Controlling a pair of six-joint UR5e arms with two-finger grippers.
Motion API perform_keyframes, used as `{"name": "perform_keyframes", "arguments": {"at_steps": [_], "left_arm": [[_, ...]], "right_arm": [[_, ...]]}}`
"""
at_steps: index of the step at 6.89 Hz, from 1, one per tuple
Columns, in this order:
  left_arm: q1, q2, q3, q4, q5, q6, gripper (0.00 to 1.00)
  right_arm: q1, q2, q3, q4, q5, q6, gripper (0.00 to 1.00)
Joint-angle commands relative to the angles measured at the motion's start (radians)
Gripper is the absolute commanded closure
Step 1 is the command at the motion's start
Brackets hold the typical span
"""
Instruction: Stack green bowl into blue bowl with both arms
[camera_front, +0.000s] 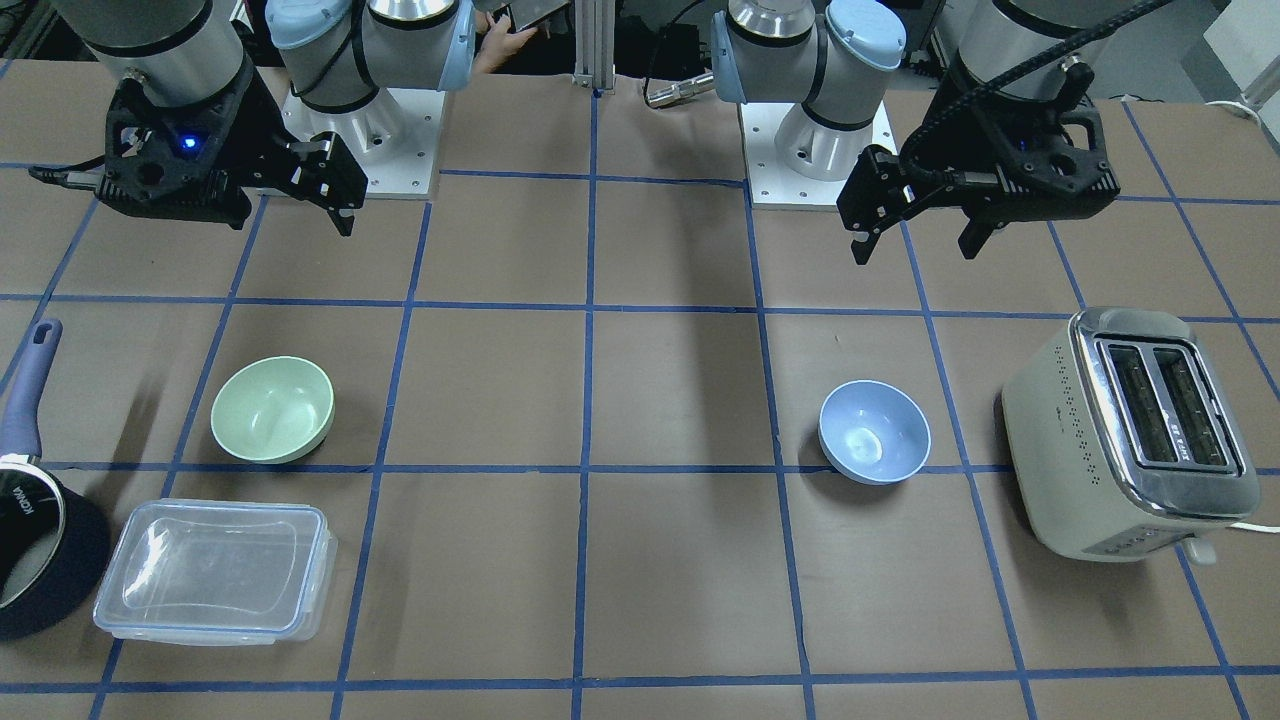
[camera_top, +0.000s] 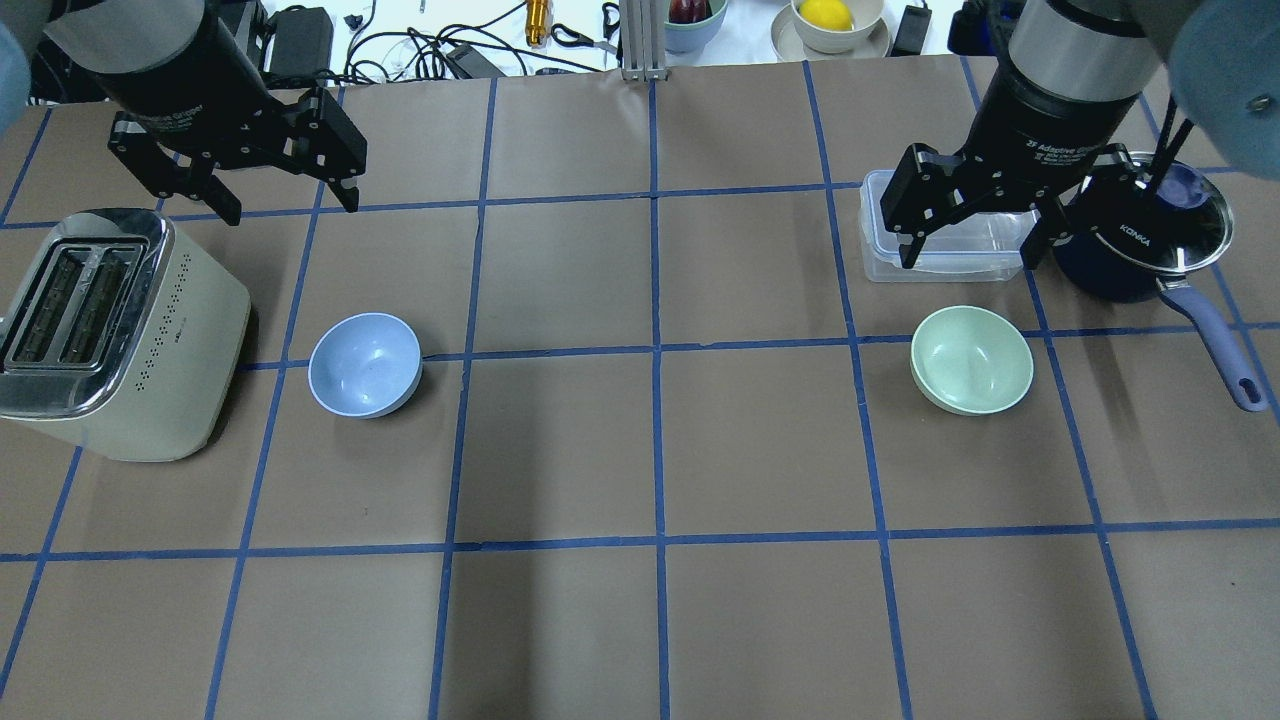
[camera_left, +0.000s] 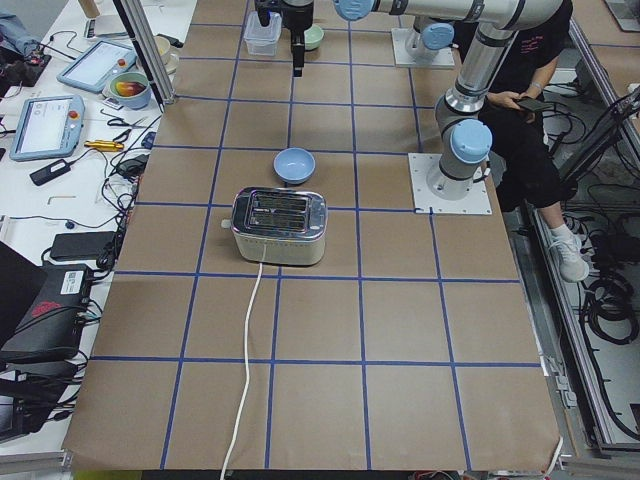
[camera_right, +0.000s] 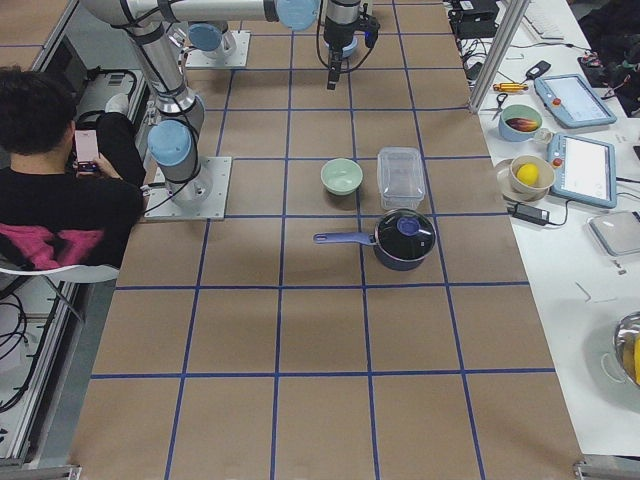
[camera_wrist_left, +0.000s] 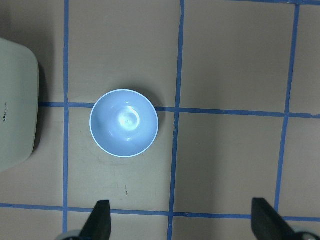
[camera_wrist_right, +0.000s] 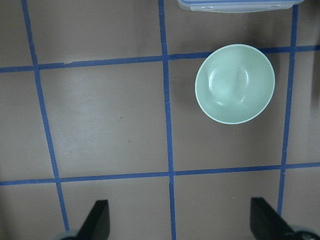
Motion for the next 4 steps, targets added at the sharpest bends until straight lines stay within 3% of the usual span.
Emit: {"name": "perform_keyframes", "arguments": {"at_steps": [1, 4], "left_arm": [[-0.005, -0.003, -0.002, 0.002, 0.009, -0.002, 0.00], [-0.008, 0.002, -0.005, -0.001, 0.008, 0.004, 0.00]], "right_arm": [[0.000, 0.002, 0.001, -0.001, -0.003, 0.000, 0.00], [-0.002, 0.002, 0.001, 0.006, -0.006, 0.006, 0.00]]}}
